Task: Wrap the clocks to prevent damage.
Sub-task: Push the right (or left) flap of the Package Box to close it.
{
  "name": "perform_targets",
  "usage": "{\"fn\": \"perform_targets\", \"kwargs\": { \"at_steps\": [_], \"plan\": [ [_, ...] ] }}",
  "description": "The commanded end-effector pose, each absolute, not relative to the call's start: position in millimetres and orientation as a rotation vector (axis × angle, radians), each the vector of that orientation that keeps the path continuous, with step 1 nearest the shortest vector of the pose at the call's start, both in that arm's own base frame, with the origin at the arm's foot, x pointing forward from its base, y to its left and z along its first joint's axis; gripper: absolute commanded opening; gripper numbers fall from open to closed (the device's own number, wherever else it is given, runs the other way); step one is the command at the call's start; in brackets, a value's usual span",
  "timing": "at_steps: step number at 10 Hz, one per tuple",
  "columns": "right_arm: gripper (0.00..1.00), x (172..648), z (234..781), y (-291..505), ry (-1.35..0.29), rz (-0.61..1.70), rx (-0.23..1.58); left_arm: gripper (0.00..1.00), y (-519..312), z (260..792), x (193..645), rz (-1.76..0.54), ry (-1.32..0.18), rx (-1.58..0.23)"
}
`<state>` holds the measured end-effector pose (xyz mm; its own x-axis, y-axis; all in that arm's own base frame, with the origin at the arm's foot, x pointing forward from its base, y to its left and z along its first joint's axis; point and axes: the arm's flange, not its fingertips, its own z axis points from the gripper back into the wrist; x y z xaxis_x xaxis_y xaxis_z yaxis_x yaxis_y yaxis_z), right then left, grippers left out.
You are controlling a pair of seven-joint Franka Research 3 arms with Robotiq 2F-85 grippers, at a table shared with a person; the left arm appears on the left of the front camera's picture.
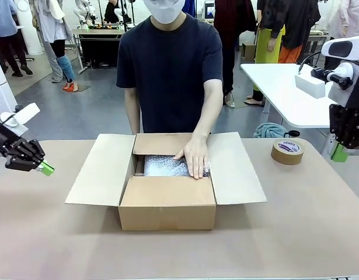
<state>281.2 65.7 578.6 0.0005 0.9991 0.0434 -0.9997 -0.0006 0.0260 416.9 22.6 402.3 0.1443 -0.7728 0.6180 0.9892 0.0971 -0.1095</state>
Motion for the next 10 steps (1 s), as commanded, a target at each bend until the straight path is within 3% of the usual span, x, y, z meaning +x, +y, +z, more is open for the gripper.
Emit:
{"fn": "perform_targets", "kwargs": {
  "at_steps": [1, 6, 10],
  "plan": [
    [0.01, 281.1, 579.1, 66.1, -0.017, 1.586, 0.077, 0.01, 24.5, 405.6, 407.7, -1.382, -0.479, -0.541],
    [0.01, 281.1, 579.1, 66.1, -0.017, 1.586, 0.077, 0.01, 24.6, 407.3, 414.0, -1.372, -0.448, -0.546],
    [0.01, 281.1, 579.1, 66.1, -0.017, 1.586, 0.077, 0.01, 44.0, 366.0, 468.5, -1.331, -0.65, -0.706]
  ]
}}
